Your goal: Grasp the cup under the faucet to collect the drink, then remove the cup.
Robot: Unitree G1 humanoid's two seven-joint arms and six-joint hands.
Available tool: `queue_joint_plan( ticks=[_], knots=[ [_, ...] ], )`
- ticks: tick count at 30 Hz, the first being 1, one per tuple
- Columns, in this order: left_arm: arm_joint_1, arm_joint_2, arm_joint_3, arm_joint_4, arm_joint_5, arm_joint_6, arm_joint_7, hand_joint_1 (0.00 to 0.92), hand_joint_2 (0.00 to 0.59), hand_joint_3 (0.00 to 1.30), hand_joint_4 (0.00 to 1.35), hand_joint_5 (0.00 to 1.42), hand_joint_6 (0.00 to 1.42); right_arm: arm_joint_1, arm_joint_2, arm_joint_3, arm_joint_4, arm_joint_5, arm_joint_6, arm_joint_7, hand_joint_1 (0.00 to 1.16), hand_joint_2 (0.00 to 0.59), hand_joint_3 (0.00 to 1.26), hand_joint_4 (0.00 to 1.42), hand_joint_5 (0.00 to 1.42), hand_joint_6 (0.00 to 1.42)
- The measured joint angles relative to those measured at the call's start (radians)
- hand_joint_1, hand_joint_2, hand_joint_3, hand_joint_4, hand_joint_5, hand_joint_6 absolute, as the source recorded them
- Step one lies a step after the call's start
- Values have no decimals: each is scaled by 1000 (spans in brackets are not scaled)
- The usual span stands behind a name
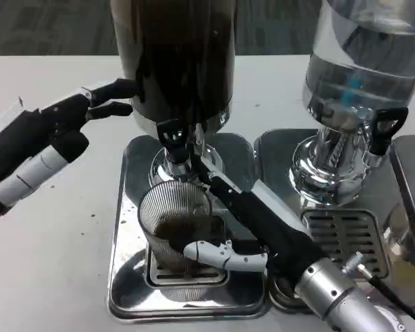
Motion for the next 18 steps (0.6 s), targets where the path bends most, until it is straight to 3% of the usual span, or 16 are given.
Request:
queue_joint_plan(
  ticks=[18],
  knots=[
    [15,6,0,77,12,0,6,0,130,211,134,174,105,-56,-1,24,66,15,-22,35,559,176,0,0,0,0]
  ],
)
